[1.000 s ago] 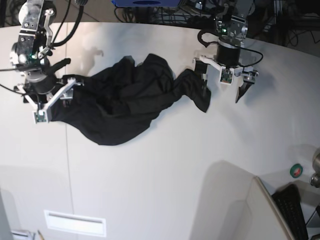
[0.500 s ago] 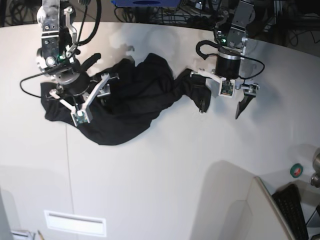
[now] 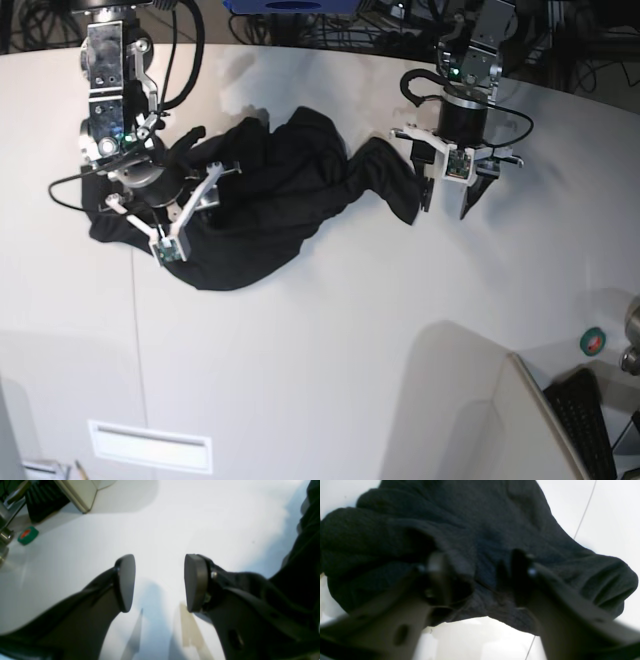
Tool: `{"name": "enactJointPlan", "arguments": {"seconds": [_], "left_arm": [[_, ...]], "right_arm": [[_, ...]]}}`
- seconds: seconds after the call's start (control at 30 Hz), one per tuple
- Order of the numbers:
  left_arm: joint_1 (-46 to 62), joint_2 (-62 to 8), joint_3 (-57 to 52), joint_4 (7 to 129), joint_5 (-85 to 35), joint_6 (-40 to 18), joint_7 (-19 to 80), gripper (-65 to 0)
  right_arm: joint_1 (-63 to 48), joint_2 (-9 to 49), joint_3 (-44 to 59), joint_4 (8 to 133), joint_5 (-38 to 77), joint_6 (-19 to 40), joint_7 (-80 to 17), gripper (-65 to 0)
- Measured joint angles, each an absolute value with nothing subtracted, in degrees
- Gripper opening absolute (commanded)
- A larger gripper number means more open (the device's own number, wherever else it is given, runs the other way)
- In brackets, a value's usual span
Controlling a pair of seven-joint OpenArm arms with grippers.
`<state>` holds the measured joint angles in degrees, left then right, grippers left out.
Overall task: Layout the t-shirt on the table in an organized manner, then fold the t-shirt properly
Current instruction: 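Lift the shirt with both grippers and shake it open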
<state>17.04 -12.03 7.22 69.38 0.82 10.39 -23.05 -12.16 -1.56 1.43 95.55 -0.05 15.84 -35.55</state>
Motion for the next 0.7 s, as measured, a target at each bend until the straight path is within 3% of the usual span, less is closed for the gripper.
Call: {"name": "enactJointPlan", "arguments": {"seconds": [0.07,0.17,0.27,0.47,0.7], "left_arm": [[17.8,-12.0,7.2,70.8,1.0,10.5,-23.3,-24.5],[18.6,-11.9,7.2,71.5,0.9,10.5,-23.3,-11.5],[19.4,-11.9,7.5,71.5,0.8,10.3,-23.2,-4.6],[19.5,-12.1,14.9,71.2,0.9,9.9,-23.3,-4.1],[18.9,-12.2,15.4,71.5,-4.6,8.8,-23.3,-3.3]], "right_arm": [[-13.3,-1.6,1.4,95.5,-0.1,15.9,-35.8,-65.0],[-14.5,-1.6,1.4,95.5,-0.1,15.9,-36.1,-65.0],[-14.6,-1.6,1.4,95.6,-0.1,15.9,-36.0,-65.0],[-14.6,-1.6,1.4,95.6,0.0,15.9,-35.9,-65.0],[-15.0,-1.6,1.4,95.7,0.0,15.9,-35.9,-65.0]]}}
